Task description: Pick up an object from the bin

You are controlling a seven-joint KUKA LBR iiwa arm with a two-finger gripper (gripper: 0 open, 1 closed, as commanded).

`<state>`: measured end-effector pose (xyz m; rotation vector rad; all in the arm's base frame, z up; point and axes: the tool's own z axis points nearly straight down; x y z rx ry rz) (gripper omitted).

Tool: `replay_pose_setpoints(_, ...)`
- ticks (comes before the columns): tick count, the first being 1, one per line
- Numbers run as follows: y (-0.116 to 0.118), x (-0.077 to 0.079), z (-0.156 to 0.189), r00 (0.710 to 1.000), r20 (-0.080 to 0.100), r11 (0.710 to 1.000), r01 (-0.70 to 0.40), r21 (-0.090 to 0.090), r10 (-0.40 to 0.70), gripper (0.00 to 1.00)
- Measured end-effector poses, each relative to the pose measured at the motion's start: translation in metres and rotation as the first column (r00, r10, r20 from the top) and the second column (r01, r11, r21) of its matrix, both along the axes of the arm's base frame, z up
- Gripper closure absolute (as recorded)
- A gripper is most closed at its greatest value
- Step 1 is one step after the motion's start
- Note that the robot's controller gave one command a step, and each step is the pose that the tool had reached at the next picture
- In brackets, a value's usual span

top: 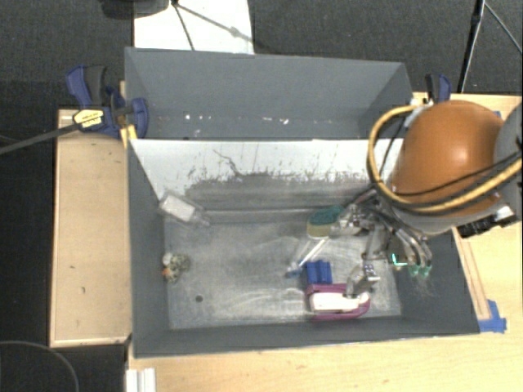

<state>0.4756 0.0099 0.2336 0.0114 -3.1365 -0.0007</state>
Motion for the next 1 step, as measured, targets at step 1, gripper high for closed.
replay_pose_setpoints(1,0.0065,0.0843,-0.158,0.925,0.017,0.925,-0.38,-0.003,0.38,0.0)
